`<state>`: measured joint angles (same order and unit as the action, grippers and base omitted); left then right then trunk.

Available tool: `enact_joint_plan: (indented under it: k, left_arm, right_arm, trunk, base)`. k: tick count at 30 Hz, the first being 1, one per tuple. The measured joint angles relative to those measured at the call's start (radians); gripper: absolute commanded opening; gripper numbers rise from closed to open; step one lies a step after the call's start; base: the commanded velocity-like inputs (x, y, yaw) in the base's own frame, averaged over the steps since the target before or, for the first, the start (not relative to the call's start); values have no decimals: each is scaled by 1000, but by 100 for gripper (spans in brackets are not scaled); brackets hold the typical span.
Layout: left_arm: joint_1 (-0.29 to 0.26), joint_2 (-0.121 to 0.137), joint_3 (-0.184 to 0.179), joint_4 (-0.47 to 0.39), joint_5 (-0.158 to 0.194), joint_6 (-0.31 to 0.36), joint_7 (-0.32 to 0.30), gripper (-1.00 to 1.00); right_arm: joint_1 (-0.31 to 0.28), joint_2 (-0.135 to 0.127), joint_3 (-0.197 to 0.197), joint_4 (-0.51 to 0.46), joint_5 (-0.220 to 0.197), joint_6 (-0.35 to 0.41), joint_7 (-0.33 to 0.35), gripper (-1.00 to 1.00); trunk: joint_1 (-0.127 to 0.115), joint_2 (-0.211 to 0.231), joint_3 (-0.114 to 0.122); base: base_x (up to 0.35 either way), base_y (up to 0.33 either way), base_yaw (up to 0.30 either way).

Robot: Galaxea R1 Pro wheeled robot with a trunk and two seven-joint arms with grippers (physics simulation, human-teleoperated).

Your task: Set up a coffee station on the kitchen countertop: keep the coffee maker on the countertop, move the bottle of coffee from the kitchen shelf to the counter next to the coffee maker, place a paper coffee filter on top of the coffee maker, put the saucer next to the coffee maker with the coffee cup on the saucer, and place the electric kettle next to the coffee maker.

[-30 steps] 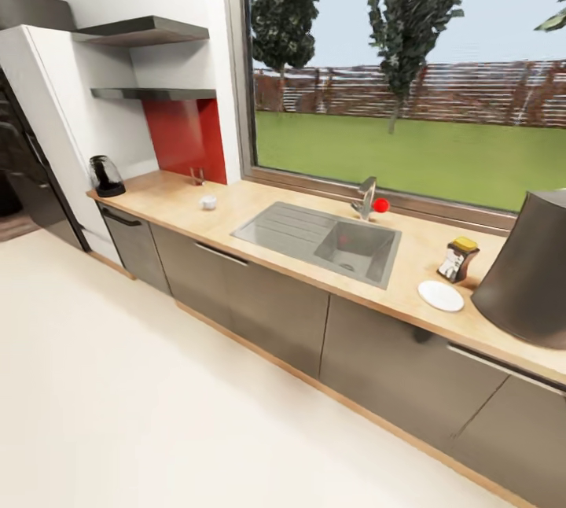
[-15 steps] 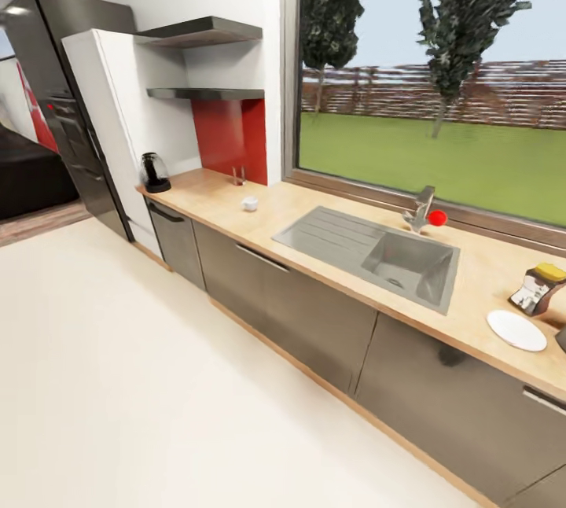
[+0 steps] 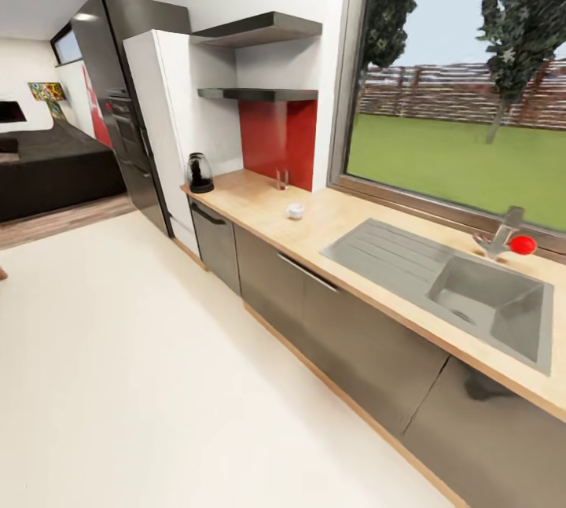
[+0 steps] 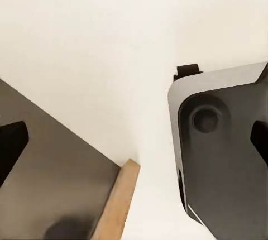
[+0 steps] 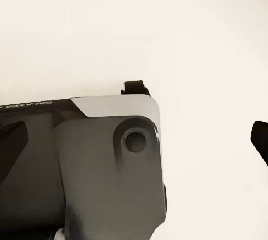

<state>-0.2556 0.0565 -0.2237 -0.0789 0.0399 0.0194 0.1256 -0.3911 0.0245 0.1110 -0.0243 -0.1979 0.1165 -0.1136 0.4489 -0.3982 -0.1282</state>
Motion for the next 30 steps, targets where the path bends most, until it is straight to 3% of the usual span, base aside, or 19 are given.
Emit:
enact_joint_plan:
  k: [22, 30]
  left_arm:
    - [0, 1, 2, 0, 3, 0, 0, 100]
    - [0, 18, 8, -1, 7, -6, 1, 100]
  right_arm:
    - [0, 0, 0, 0, 0, 0, -2, 100]
    - [0, 1, 0, 0, 0, 0, -2, 100]
  trunk:
    - [0, 0, 0]
    - [0, 0, 0]
  base:
    - [337, 2, 276]
    - [339, 0, 276]
